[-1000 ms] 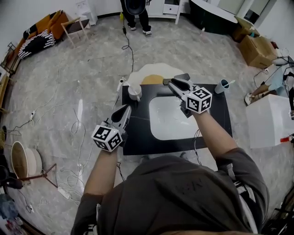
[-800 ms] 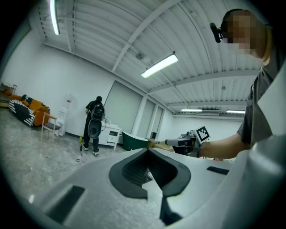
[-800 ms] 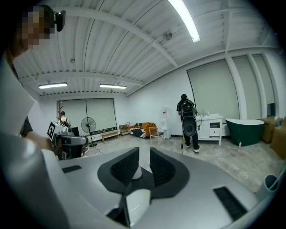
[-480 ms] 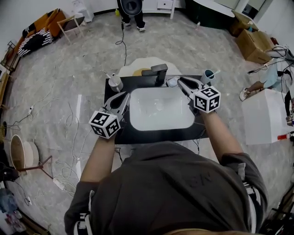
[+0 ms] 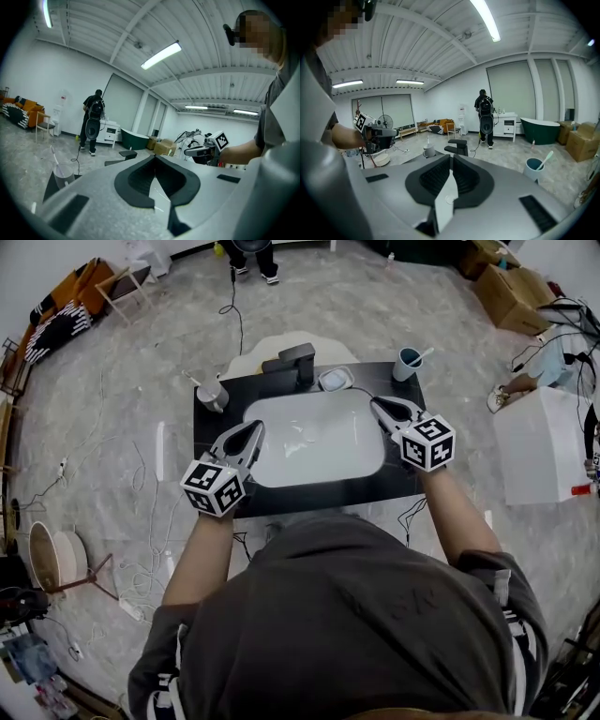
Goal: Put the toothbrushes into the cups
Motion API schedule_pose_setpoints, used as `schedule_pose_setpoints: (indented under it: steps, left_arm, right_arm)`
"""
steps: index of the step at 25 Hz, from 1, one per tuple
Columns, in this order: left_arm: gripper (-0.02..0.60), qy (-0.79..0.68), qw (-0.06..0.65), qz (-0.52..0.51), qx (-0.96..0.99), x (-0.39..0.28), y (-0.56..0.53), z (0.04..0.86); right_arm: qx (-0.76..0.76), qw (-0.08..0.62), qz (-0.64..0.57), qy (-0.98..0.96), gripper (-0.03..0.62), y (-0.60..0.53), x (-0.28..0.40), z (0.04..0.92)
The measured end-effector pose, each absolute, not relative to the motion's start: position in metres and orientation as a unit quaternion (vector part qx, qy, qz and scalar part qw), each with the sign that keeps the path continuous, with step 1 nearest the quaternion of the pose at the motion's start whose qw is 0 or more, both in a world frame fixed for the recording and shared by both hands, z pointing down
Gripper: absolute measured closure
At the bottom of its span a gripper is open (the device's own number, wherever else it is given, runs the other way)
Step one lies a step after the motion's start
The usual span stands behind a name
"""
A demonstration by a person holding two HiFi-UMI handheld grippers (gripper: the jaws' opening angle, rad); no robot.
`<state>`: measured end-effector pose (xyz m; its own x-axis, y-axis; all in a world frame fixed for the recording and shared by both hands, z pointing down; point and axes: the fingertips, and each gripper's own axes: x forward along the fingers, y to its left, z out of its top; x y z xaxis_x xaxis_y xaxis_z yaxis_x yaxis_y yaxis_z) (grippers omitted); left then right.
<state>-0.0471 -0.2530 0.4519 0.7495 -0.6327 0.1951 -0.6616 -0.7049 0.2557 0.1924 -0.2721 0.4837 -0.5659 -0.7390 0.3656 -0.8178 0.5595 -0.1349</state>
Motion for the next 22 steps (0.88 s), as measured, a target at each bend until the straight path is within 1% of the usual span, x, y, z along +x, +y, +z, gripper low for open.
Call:
schedule_pose_setpoints:
  steps: [4, 12, 22]
  left_arm:
    - [0.575, -0.348, 0.157, 0.057, 0.922, -0.040, -0.247, 0.459]
    - [0.575, -0.358, 0.175, 0.060, 0.915, -0.045, -0.234, 0.475]
    - [0.575, -0.366, 0.173, 0.050, 0.913, -0.053, -0.236, 0.474]
  right_arm:
    - [0.452, 0.136, 0.155, -0.868, 0.600, -0.261, 0.200, 0.502]
    - [0.446, 0.122, 0.176, -0.869, 0.603, -0.249, 0.198, 0.524]
    - [0.441, 0.124, 0.162, -0.874, 0.603, -0.257, 0.192, 0.516]
